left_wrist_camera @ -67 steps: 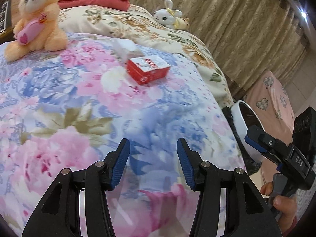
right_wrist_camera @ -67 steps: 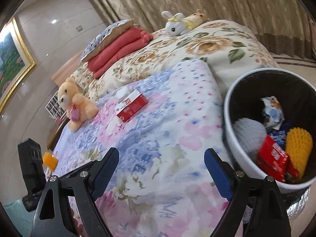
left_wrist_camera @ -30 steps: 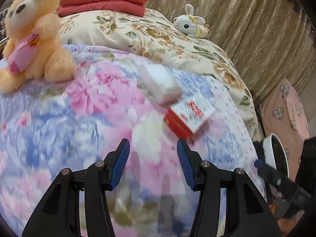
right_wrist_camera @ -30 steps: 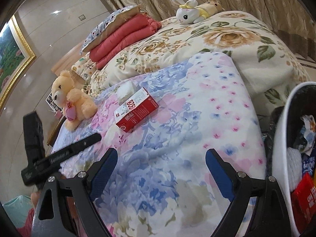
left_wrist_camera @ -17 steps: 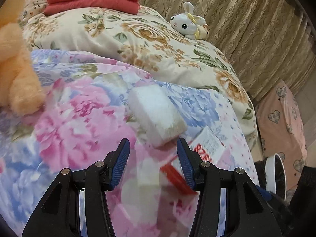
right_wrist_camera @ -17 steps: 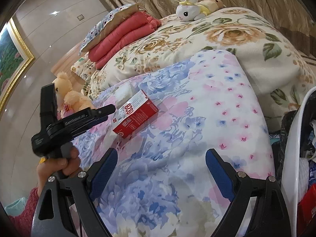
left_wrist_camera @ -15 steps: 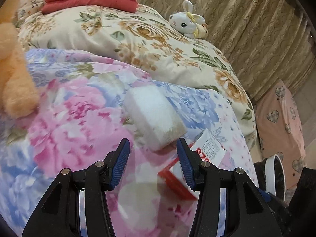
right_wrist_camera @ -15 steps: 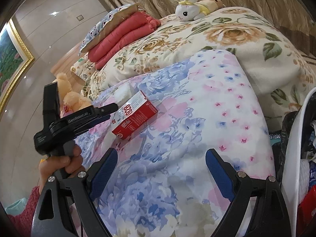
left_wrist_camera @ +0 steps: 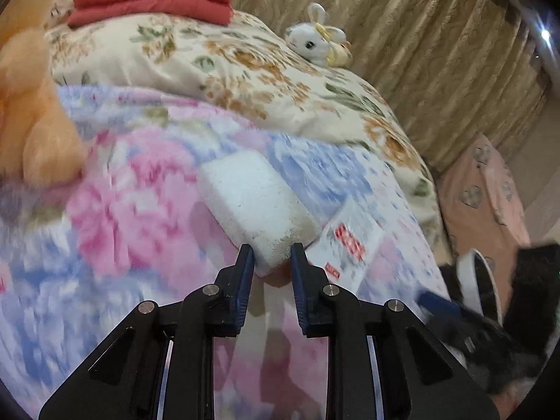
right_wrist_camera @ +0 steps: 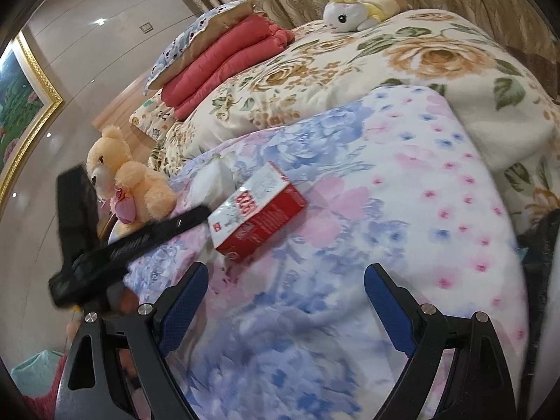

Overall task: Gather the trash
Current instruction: 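Grasp the white foam block with the left tool while the right tool grasps the red milk box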

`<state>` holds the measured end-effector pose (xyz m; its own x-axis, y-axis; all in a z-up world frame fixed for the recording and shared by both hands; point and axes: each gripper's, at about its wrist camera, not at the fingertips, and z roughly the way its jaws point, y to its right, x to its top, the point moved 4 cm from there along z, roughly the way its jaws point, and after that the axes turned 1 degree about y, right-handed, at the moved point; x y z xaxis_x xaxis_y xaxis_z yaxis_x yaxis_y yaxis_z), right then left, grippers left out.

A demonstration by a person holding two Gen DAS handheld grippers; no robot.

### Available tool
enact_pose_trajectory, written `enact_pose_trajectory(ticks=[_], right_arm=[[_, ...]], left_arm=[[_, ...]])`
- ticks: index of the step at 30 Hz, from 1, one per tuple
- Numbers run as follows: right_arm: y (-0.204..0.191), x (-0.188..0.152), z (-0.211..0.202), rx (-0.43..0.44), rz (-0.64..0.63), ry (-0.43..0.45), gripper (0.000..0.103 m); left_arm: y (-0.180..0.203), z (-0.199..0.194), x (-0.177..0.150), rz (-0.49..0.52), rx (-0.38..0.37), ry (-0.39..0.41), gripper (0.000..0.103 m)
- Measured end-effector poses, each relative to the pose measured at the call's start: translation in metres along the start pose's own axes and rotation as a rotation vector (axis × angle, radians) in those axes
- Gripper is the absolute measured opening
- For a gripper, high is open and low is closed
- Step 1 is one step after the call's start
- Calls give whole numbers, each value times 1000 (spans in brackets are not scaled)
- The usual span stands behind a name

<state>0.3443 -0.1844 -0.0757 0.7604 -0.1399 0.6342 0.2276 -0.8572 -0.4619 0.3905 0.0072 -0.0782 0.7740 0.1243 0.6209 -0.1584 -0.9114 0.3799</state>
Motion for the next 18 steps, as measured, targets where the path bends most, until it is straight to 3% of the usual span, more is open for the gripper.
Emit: enact_pose_trajectory(ticks=[10, 18], right_arm=[[0, -2, 5, -10, 74, 17, 92], [-15, -1, 15, -39, -25, -1, 92]], left_arm=[[30, -36, -46, 88, -96, -39, 20], [8, -65, -74, 88, -33, -63, 20]])
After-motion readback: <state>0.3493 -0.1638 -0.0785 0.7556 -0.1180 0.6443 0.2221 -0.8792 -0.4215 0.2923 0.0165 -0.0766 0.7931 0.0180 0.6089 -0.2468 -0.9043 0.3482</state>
